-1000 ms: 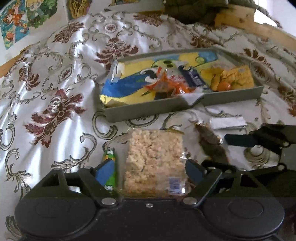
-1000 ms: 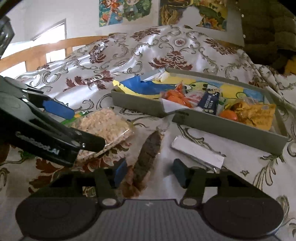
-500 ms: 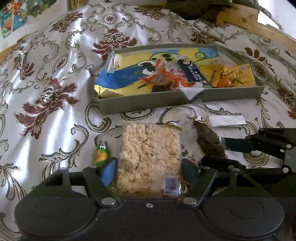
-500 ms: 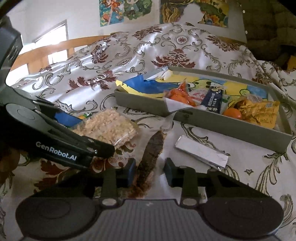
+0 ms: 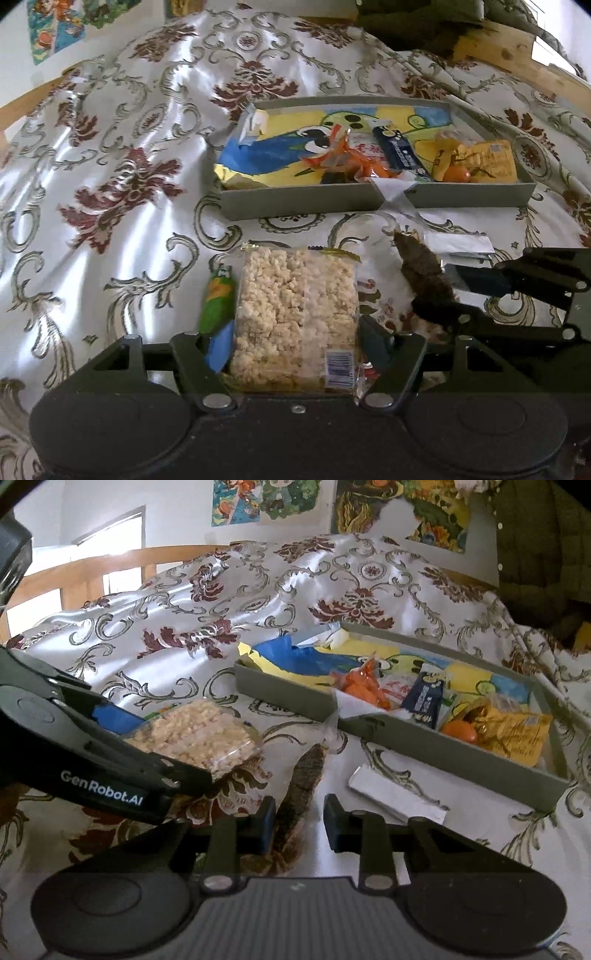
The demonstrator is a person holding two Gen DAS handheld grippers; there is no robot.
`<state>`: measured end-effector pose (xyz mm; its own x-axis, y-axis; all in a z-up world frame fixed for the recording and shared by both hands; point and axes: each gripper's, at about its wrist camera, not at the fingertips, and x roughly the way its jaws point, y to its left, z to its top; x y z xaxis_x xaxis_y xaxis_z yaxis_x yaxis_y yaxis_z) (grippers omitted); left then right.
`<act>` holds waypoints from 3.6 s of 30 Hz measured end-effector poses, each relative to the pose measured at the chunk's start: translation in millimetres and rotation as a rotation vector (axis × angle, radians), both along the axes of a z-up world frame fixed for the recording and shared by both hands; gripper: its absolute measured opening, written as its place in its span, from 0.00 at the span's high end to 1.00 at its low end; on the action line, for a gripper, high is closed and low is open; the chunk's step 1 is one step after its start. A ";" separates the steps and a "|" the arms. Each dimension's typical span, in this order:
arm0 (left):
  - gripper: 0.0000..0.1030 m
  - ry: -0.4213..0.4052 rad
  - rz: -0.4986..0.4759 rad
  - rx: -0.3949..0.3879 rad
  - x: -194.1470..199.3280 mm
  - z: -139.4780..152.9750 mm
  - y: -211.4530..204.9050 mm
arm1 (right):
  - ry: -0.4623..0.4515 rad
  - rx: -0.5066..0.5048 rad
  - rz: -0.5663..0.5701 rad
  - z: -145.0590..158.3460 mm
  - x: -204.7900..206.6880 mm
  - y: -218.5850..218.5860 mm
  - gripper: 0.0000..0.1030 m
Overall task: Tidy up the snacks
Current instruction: 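Carry the rice crisp bar and brown stick over the grey tray with both tools, then open both tools to drop the rice crisp bar and brown stick into the tray, then move both tools back toward the green snack stick and white wrapped bar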
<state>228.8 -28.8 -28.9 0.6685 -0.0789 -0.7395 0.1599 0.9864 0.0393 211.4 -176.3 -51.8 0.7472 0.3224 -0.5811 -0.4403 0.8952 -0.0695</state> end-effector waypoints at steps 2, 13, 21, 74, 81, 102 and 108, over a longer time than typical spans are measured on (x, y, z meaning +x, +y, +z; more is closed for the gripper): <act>0.30 -0.011 0.015 -0.007 -5.6 3.0 0.3 | -0.017 -0.016 0.000 1.5 -2.6 0.2 0.72; 0.30 -0.069 0.046 -0.062 -27.5 22.1 5.4 | -0.116 -0.075 0.018 11.6 -17.5 5.8 0.75; 0.30 -0.110 0.068 -0.083 -23.7 29.4 7.1 | -0.174 -0.096 0.017 16.9 -22.1 4.8 0.75; 0.28 -0.155 0.181 -0.101 160.7 20.1 -77.5 | -0.162 0.206 -0.318 25.6 110.3 -98.0 0.57; 0.16 -0.170 0.176 -0.106 149.7 25.8 -74.2 | -0.196 0.212 -0.370 32.7 108.2 -107.8 0.36; 0.01 -0.378 0.277 -0.114 3.0 93.3 -22.5 | -0.307 0.388 -0.445 73.6 23.6 -135.6 0.00; 0.01 -0.406 0.280 -0.114 -51.0 95.4 -9.4 | -0.297 0.402 -0.435 77.1 -17.1 -129.2 0.00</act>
<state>177.8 -38.2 66.6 0.9075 0.0792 -0.4124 -0.1170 0.9909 -0.0671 194.3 -305.4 25.3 0.9683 0.1036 -0.2273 -0.0463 0.9686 0.2444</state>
